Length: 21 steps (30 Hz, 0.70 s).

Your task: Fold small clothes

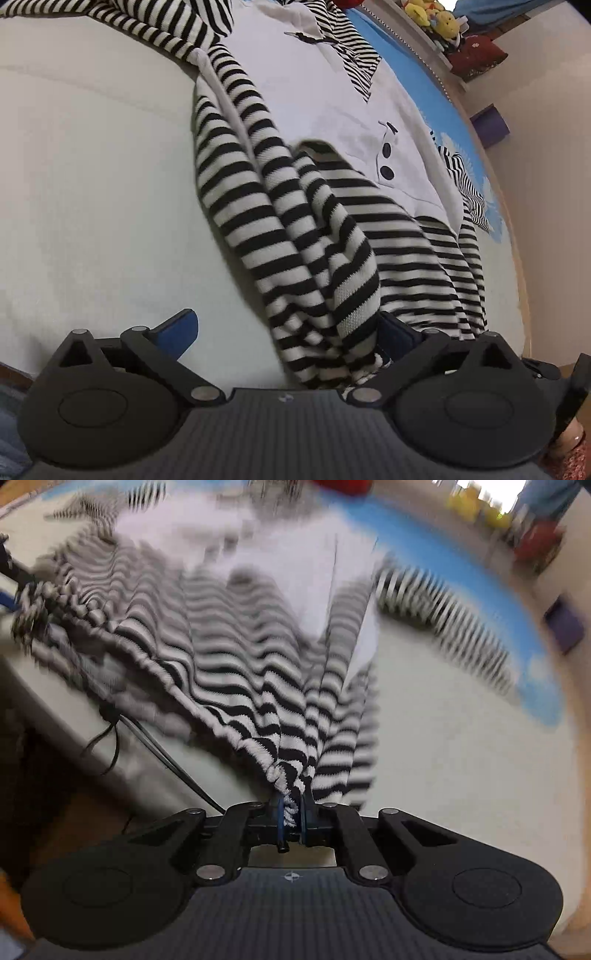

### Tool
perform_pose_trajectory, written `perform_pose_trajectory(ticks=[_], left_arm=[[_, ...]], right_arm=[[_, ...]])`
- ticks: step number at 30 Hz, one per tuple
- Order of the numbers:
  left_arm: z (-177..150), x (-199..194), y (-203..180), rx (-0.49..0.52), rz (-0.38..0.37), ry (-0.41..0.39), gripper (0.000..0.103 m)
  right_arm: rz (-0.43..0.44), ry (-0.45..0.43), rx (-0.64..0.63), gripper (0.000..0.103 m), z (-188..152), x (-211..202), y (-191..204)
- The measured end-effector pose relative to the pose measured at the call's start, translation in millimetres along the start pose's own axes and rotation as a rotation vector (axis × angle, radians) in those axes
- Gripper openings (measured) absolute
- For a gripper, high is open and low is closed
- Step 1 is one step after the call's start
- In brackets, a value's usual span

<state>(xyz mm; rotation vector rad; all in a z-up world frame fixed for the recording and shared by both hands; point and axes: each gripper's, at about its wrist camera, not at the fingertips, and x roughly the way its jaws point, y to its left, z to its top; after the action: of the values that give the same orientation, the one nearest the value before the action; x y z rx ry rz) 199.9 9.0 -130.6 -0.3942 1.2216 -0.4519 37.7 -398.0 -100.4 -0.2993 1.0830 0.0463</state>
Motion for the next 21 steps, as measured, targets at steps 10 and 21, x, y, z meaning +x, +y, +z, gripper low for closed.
perform_pose_trajectory(ticks=[10,21], left_arm=[[9,24,-15,-0.076,-0.089,0.04,0.101],[0,-35,-54,0.239,0.132,-0.029,0.024]], right_arm=[[0.154,-0.212,0.489,0.059,11,-20,-67],[0.16,-0.144,0.592,0.012,28,18,-54]])
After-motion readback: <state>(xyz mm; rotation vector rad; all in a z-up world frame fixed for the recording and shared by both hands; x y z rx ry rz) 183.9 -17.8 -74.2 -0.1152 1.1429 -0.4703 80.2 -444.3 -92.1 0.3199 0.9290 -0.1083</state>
